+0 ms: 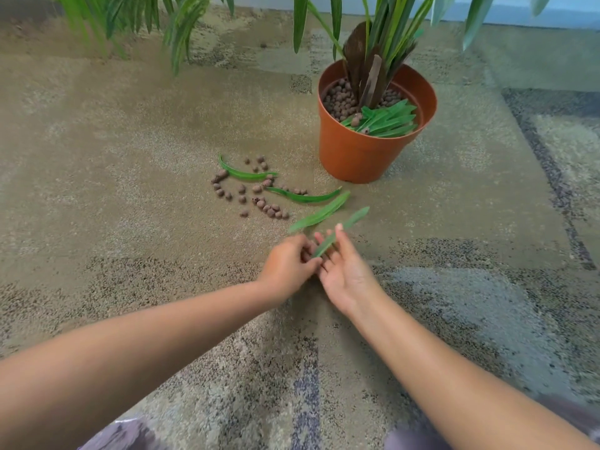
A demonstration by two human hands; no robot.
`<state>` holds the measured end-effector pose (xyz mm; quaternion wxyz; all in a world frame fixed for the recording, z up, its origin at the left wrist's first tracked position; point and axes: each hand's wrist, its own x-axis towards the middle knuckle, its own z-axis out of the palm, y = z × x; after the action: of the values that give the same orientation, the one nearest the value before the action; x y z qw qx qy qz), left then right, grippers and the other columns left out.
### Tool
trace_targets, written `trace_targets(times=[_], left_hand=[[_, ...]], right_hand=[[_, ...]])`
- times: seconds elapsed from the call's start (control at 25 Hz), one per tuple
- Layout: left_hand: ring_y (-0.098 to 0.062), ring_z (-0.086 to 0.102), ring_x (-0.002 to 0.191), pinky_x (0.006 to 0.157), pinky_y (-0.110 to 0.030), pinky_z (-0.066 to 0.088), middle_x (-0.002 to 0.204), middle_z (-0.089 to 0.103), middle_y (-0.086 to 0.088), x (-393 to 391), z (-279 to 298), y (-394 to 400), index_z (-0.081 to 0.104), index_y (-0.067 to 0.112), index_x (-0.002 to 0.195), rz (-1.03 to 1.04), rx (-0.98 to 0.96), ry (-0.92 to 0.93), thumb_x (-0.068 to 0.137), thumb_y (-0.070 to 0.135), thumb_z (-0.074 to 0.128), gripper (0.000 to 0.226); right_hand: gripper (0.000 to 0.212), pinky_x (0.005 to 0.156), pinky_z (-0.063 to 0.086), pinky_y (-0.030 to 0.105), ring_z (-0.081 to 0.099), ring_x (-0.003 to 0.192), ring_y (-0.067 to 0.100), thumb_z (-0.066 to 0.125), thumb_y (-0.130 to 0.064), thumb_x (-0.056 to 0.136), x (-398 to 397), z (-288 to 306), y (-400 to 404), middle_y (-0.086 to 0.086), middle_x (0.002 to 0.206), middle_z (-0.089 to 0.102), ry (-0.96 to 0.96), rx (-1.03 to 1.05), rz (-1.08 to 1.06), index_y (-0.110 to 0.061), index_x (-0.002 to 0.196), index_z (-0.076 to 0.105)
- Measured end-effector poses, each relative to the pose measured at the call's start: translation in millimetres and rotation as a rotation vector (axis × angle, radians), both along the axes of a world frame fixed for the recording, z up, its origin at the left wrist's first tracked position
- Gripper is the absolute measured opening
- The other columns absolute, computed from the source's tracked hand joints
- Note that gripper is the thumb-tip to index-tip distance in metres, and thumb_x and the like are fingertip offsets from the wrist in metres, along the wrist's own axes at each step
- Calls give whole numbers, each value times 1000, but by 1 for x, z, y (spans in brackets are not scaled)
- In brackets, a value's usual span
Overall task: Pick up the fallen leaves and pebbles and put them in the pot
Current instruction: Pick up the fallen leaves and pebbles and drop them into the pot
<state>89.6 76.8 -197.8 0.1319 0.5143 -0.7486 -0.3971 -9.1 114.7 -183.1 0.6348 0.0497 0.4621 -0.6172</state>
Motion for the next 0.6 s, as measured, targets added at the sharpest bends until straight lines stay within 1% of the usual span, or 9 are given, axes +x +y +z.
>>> trace_targets(times=[0.04,0.12,0.2,0.28,0.36,0.44,0.48,0.52,0.6], left_hand=[[-19,57,82,72,-31,48,91,61,-3,-2,0,4,60,12,95,-32,-47,1,83,21,62,15],[-14,57,79,69,-27,47,92,61,1,-3,6,1,60,15,101,-26,-182,41,87,25,55,18],[-4,55,73,64,-17,44,90,59,8,1,14,-20,59,17,103,101,-289,81,91,24,49,17],[-3,54,84,76,-18,46,104,59,4,12,19,-55,56,16,111,272,-317,56,91,17,48,22],[-7,52,100,90,-26,46,123,56,1,34,19,-89,53,15,121,373,-327,-39,90,7,46,33],[-15,49,119,102,-35,42,138,48,0,63,13,-115,47,16,131,348,-321,-211,87,-3,44,49],[-19,43,128,107,-38,37,144,41,-2,75,9,-125,42,16,136,304,-295,-292,85,-5,45,55],[-22,38,133,110,-39,32,148,36,-4,84,5,-131,36,15,140,262,-262,-357,85,-4,47,59],[-28,40,130,108,-42,35,145,38,-10,93,-3,-140,31,12,141,223,-221,-441,84,4,56,62]], right_hand=[[18,88,50,34,62,91,20,53,-23,93,2,-1,-3,10,102,63,-1,6,3,-9,105,55],[13,87,50,36,62,87,20,50,-15,94,2,-1,-7,10,97,64,-14,29,16,-10,105,55],[15,84,48,38,61,86,19,47,-13,95,-2,-1,-8,8,96,64,-31,25,83,-14,108,55],[12,88,48,39,62,87,18,51,-17,93,-6,-1,-8,6,94,65,-26,7,147,-15,104,56],[15,92,47,39,62,90,19,53,-25,92,-7,-1,-10,5,95,65,-42,-29,190,-16,102,57],[27,97,44,40,61,95,21,52,-35,91,-7,-5,-15,5,100,65,-61,-69,246,-15,108,57],[33,99,44,41,61,98,22,51,-40,91,-8,-8,-16,6,103,65,-60,-85,271,-15,112,55],[40,99,44,41,61,101,23,51,-43,89,-9,-12,-16,7,107,65,-57,-96,288,-14,117,54],[49,97,46,42,62,103,24,50,-46,86,-12,-21,-13,9,113,65,-72,-118,289,-13,122,51]])
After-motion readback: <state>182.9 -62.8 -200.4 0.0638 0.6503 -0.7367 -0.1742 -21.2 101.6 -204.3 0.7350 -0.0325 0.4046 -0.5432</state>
